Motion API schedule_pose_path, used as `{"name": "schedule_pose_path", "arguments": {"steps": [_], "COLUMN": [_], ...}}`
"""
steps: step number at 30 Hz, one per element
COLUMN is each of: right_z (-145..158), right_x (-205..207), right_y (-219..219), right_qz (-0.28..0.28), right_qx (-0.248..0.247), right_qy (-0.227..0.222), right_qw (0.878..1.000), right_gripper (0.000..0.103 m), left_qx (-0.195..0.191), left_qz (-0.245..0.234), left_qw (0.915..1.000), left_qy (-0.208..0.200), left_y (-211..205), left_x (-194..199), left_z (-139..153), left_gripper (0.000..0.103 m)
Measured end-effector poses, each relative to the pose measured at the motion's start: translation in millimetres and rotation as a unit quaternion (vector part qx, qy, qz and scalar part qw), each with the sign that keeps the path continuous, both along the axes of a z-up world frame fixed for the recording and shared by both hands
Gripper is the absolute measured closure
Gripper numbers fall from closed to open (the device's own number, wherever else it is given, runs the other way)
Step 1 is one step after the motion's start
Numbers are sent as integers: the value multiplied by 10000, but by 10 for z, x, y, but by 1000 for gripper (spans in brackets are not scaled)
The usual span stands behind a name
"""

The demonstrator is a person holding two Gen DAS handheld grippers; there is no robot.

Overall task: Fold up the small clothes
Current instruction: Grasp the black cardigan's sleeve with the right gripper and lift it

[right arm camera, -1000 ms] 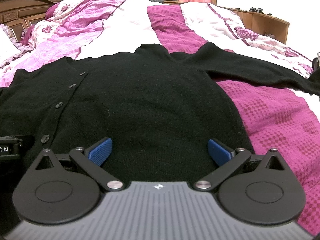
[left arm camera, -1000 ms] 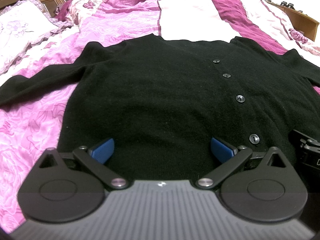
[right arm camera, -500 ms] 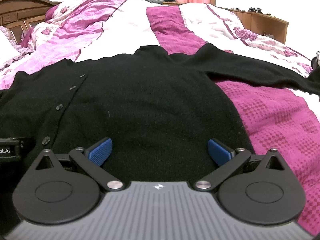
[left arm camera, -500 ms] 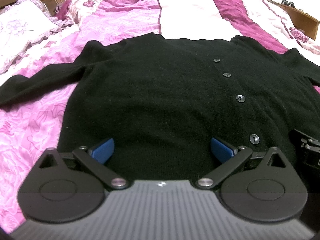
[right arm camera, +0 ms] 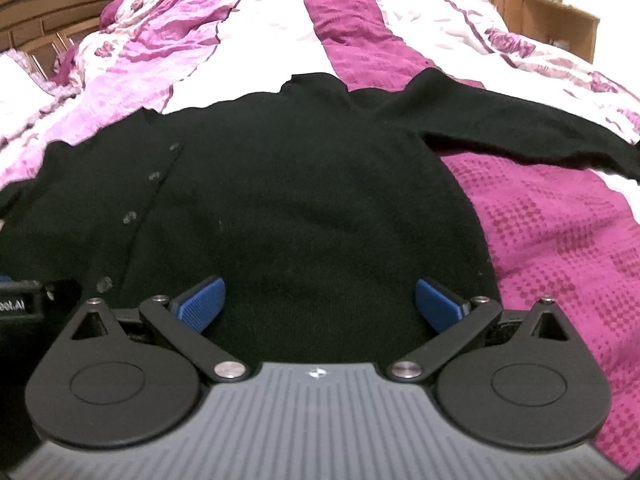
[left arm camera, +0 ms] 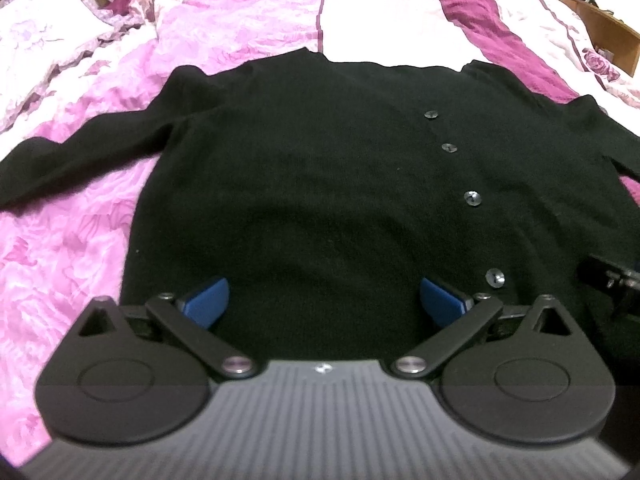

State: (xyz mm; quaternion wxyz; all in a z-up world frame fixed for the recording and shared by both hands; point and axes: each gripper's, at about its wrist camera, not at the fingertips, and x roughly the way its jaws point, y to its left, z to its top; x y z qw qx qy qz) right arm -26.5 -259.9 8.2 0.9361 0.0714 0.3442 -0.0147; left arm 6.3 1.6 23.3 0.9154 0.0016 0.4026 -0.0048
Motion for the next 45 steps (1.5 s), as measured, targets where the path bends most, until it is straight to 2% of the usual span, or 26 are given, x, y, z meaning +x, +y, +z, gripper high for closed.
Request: {"name": "schedule_pose_path", "arguments": {"steps": [7, 14, 19, 24, 29, 36, 41, 45], "right_z": [279, 431, 428, 382, 317, 226, 54, -5], "right_x": [40, 76, 146, 275, 444, 662, 786, 859], "right_y": [-380, -955, -1349, -1625, -1877, -2156, -2396, -2550], "right_qz": [-149, -556, -904, -1104, -1286, -1492, -1676, -1774], "right_qx": [577, 940, 1179, 1210, 1595, 1638, 2045, 2157], "right_qy": [-121, -307, -268, -346, -377, -430, -479, -668], "right_qw": [9982, 9935, 9885, 9859, 9781, 9742, 9632, 9579], "right_gripper": [0, 0, 0, 0, 0, 0, 0, 0], "left_qx": [138, 76, 174, 210, 236, 348, 430, 469], "left_qz": [-125, -184, -191, -161, -64, 72, 141, 173], "left_qw": [9996, 9997, 9995, 9996, 9997, 9993, 9987, 9985], "left_qy": [-199, -168, -165, -40, 58, 119, 214, 218], "left_y": [-119, -219, -296, -341, -357, -387, -413, -423], "left_x": [-26, 43, 87, 162, 240, 345, 411, 447], "left_z": [285, 440, 490, 483, 479, 452, 390, 364], "left_gripper": [0, 0, 0, 0, 0, 0, 0, 0]}}
